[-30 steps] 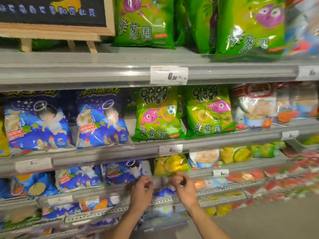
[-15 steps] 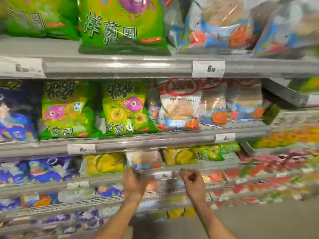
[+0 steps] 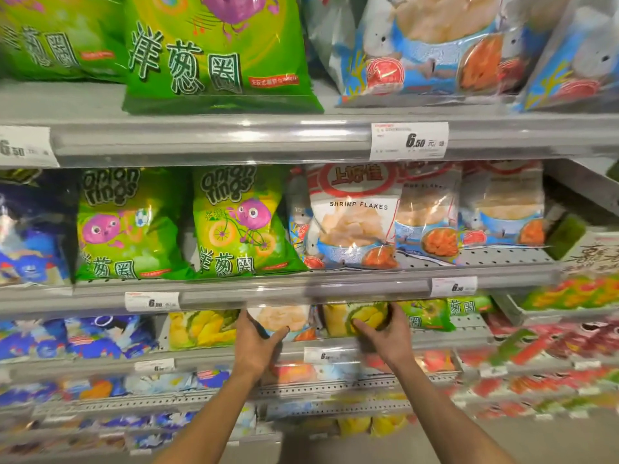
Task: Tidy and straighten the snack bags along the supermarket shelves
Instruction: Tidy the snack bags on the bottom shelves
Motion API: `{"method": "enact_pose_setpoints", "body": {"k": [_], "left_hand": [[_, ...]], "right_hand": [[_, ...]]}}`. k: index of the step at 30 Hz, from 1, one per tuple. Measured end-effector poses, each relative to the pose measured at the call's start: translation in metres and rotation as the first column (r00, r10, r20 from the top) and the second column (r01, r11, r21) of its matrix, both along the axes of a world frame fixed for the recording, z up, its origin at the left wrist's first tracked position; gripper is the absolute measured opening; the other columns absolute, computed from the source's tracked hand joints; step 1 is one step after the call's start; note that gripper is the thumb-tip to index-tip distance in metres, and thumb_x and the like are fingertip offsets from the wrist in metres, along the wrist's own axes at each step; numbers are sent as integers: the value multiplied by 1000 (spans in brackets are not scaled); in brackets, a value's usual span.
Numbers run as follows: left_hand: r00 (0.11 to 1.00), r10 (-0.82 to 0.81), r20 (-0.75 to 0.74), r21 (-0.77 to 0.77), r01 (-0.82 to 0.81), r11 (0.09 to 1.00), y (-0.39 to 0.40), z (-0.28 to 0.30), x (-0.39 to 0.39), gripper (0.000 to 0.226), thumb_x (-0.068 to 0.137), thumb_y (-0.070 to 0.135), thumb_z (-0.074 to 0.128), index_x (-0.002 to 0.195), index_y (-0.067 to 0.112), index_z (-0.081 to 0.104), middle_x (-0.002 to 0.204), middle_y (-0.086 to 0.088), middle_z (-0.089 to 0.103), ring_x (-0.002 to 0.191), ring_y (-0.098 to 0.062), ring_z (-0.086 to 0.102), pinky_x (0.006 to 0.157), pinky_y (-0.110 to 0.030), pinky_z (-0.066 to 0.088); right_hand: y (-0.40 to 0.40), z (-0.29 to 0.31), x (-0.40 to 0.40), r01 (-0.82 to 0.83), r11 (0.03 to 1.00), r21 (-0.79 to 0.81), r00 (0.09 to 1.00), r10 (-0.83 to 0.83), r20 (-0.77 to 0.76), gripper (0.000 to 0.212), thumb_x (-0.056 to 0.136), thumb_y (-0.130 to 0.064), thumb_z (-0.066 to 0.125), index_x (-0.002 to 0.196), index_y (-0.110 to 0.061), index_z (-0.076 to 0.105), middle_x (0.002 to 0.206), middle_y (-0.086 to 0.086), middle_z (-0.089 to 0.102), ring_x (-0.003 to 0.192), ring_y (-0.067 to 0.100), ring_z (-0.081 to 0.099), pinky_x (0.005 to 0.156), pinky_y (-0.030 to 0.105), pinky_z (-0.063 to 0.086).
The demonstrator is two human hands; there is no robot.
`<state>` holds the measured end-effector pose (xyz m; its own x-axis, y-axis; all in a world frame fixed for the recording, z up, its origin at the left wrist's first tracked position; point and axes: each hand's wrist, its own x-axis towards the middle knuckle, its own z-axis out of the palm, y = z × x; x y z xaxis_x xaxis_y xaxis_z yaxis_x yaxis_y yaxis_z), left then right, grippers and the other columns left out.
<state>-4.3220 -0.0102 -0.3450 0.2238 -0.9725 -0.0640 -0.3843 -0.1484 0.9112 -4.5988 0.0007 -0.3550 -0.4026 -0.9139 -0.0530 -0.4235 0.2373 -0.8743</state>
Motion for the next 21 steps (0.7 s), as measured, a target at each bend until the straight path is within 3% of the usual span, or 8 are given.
{"method": "enact_pose_setpoints", "body": {"k": [3, 5, 9, 12, 14, 16, 18, 21], "left_hand": [[999, -37, -23, 52, 38, 998, -15, -5, 3, 96, 66, 24, 92, 139, 6, 33, 110, 8, 48, 109, -13, 43, 90, -28, 39], [998, -63, -19, 87, 65, 994, -21, -11, 8, 93, 66, 22, 92, 135, 10, 30, 102, 13, 45, 108, -14, 41, 84, -27, 37], [991, -90, -103, 71, 97, 993, -30, -18, 13, 97, 62, 10, 93, 140, 9, 34, 118, 4, 56, 111, -13, 51, 91, -22, 40], [984, -50, -168, 89, 65, 994, -30, -19, 9, 82, 62, 4, 92, 129, 14, 45, 101, 5, 65, 80, 2, 64, 67, -9, 48], [978, -29, -205, 92, 49, 995, -32, -18, 7, 66, 63, -3, 89, 115, 15, 51, 78, 10, 66, 51, 9, 59, 45, -6, 43], [976, -18, -218, 116, 44, 992, -34, -18, 5, 53, 63, -5, 89, 97, 18, 56, 60, 14, 65, 40, 7, 54, 39, -7, 41], [978, -13, -208, 128, 41, 991, -33, -16, 4, 51, 63, -3, 90, 88, 24, 55, 59, 15, 66, 43, 5, 57, 39, -8, 42], [980, -4, -201, 131, 31, 991, -32, -12, 8, 49, 61, 1, 92, 95, 18, 61, 83, 6, 70, 68, 0, 63, 48, -9, 46]], "right_hand": [[-14, -1, -7, -54, 998, 30, 999, 54, 7, 84, 65, -35, 96, 131, -8, 52, 124, 10, 64, 112, 26, 59, 97, 39, 50], [-17, -5, -9, -65, 997, 36, 998, 65, 20, 84, 63, -34, 97, 130, -11, 53, 119, 5, 65, 108, 22, 61, 92, 32, 47], [-25, -11, -16, -109, 991, 83, 994, 107, 30, 91, 58, -44, 98, 130, -17, 49, 119, -1, 62, 114, 23, 59, 95, 32, 47], [-35, -16, -23, -135, 985, 105, 991, 133, 27, 101, 56, -50, 97, 136, -11, 48, 128, 6, 63, 120, 27, 59, 103, 39, 48], [-37, -17, -24, -141, 985, 95, 990, 139, 33, 105, 55, -52, 96, 137, -8, 49, 130, 8, 63, 121, 28, 59, 102, 39, 49], [-36, -18, -23, -132, 988, 75, 990, 129, 50, 107, 54, -53, 95, 139, -6, 49, 132, 9, 63, 123, 29, 58, 103, 39, 48], [-33, -17, -23, -120, 991, 54, 991, 117, 62, 104, 54, -53, 95, 137, -6, 53, 131, 10, 64, 122, 30, 59, 104, 43, 50], [-29, -11, -20, -98, 995, -11, 993, 98, 61, 91, 55, -50, 96, 128, -10, 60, 122, 5, 68, 116, 24, 61, 99, 36, 49]]}}
